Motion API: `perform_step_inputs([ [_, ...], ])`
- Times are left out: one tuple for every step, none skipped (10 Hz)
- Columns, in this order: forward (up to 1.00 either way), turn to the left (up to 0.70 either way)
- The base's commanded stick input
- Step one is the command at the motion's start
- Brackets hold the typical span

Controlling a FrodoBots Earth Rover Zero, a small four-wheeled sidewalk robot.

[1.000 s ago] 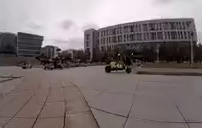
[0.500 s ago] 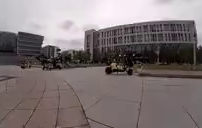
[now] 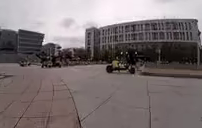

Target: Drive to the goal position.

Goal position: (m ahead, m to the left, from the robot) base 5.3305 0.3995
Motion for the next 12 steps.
perform_step_inputs([
  [0.6,0.12],
  [0.6,0.16],
  [0.6,0.16],
  [0.6,0.16],
  [0.6,0.16],
  [0.6,0.16],
  [0.6,0.16],
  [0.6,0.16],
  [0.6,0.16],
  [0.6,0.16],
  [0.6,0.16],
  [0.6,0.16],
])
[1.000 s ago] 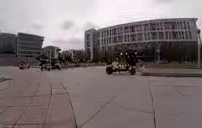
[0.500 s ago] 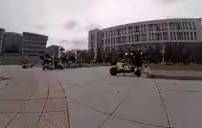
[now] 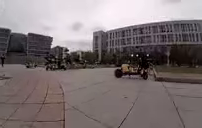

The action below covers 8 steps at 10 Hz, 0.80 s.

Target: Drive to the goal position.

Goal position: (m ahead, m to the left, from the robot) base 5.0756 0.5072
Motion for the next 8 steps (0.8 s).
perform_step_inputs([
  [0.6,0.16],
  [0.6,0.16],
  [0.6,0.16],
  [0.6,0.16],
  [0.6,0.16],
  [0.6,0.09],
  [0.6,0.01],
  [0.6,0.01],
])
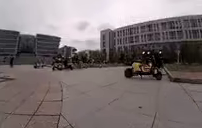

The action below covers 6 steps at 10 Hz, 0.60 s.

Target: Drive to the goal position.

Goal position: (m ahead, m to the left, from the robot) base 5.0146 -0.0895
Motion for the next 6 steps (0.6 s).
perform_step_inputs([
  [0.6,0.01],
  [0.6,0.01],
  [0.6,0.01],
  [0.6,0.01],
  [0.6,0.01],
  [0.6,0.01],
])
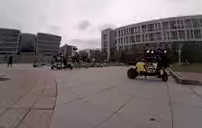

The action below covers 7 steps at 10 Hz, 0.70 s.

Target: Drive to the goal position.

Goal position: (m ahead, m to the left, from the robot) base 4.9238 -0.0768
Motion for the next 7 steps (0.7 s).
perform_step_inputs([
  [0.6,0.01],
  [0.6,0.01],
  [0.6,0.01],
  [0.6,0.01],
  [0.6,0.01],
  [0.6,0.01],
  [0.6,0.01],
])
